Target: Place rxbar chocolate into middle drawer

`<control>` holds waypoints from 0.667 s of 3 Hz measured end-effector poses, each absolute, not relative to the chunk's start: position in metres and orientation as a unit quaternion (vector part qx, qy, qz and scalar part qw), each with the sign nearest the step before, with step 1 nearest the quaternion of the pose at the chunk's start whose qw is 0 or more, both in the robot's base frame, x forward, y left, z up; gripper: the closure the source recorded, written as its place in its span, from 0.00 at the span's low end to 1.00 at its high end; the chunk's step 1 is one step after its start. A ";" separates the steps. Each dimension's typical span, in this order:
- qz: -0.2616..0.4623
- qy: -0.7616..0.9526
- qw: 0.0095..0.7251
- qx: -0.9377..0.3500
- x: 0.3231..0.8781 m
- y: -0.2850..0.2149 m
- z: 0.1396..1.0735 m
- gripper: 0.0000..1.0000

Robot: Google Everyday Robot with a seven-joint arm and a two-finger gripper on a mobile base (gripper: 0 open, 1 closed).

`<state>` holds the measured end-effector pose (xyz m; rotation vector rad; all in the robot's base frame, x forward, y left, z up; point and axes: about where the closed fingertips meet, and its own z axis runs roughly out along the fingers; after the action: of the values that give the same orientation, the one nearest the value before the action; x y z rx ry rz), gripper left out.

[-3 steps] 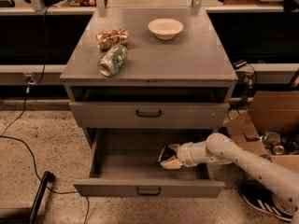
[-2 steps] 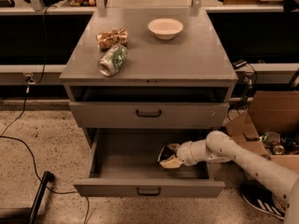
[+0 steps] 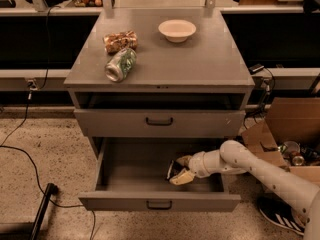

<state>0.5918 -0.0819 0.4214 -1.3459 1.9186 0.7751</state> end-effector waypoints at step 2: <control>0.298 0.733 0.329 -0.515 0.591 -0.080 0.421 0.00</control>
Offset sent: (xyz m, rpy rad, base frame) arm -0.0007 0.0019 -0.0009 0.0013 0.0018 0.0029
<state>0.5911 -0.0799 0.4205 -1.3480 1.9176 0.7792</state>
